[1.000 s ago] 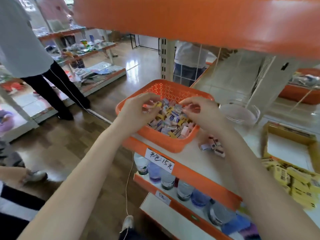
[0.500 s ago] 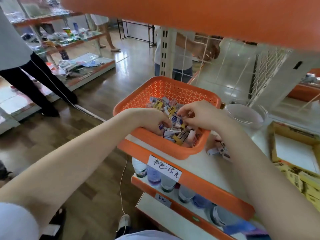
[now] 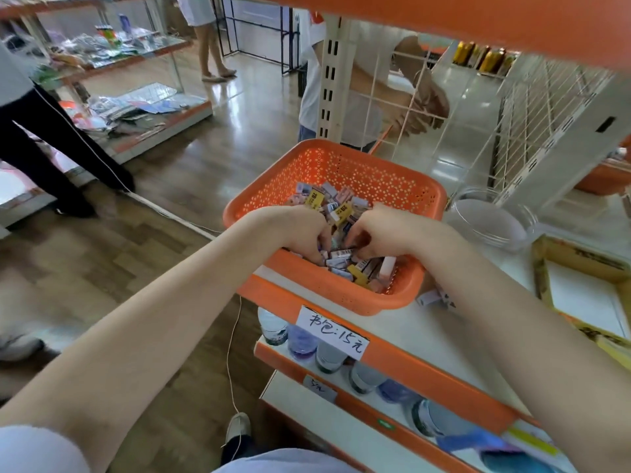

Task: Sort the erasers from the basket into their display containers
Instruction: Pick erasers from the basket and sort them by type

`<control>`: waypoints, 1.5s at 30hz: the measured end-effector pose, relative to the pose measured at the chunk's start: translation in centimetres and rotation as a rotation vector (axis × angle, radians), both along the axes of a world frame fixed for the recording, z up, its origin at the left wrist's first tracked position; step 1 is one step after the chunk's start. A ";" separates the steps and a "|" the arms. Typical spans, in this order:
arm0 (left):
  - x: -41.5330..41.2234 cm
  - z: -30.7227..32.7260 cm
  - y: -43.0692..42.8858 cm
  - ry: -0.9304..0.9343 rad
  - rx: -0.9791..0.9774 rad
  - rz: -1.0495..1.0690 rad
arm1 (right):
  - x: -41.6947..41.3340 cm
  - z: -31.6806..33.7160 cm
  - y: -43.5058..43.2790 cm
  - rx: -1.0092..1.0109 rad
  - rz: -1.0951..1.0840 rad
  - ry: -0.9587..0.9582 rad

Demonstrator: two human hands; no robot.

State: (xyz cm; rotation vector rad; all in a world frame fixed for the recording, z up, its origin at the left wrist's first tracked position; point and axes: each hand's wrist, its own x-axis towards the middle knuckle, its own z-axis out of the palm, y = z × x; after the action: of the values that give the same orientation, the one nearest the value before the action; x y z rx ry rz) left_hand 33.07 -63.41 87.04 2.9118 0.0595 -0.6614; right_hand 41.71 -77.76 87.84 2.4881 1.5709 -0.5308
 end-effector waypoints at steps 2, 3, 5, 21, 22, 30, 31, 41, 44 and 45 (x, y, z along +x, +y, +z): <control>-0.1 0.3 0.0 0.021 -0.022 -0.004 | -0.1 -0.2 0.4 -0.026 0.001 -0.008; -0.1 0.4 0.0 0.028 -0.042 -0.005 | -0.1 -0.3 0.5 -0.026 -0.005 -0.005; -0.1 0.5 0.2 0.032 -0.073 -0.004 | 0.1 -0.4 0.4 0.007 -0.019 0.028; -2.4 2.4 0.9 -0.541 -0.543 0.212 | -0.5 1.6 -3.9 0.925 -0.351 0.388; -2.4 2.8 0.1 -0.581 -0.591 0.218 | -0.5 1.6 -4.9 0.987 -0.375 0.460; 1.0 4.9 -11.0 -0.779 -0.793 0.038 | -0.5 1.5 -15.7 1.237 -0.688 0.420; 1.6 5.0 -12.9 -0.759 -0.809 0.005 | -0.6 1.6 -17.5 1.229 -0.721 0.373; 6.8 0.9 -32.9 -0.414 -1.007 -0.276 | -2.9 0.4 -38.2 1.125 -1.120 -0.051; 7.8 -0.3 -37.6 -0.344 -1.007 -0.340 | -4.4 -0.2 -43.6 1.072 -1.238 -0.225; 8.1 -0.7 -38.6 -0.324 -0.988 -0.356 | -4.9 -0.4 -44.8 1.038 -1.260 -0.264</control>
State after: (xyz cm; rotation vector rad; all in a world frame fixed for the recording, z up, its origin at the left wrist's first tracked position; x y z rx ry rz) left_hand 41.19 -101.99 86.39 2.0175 -0.6399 -0.1480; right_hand 36.86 -122.56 87.45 3.8241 -0.1586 0.7444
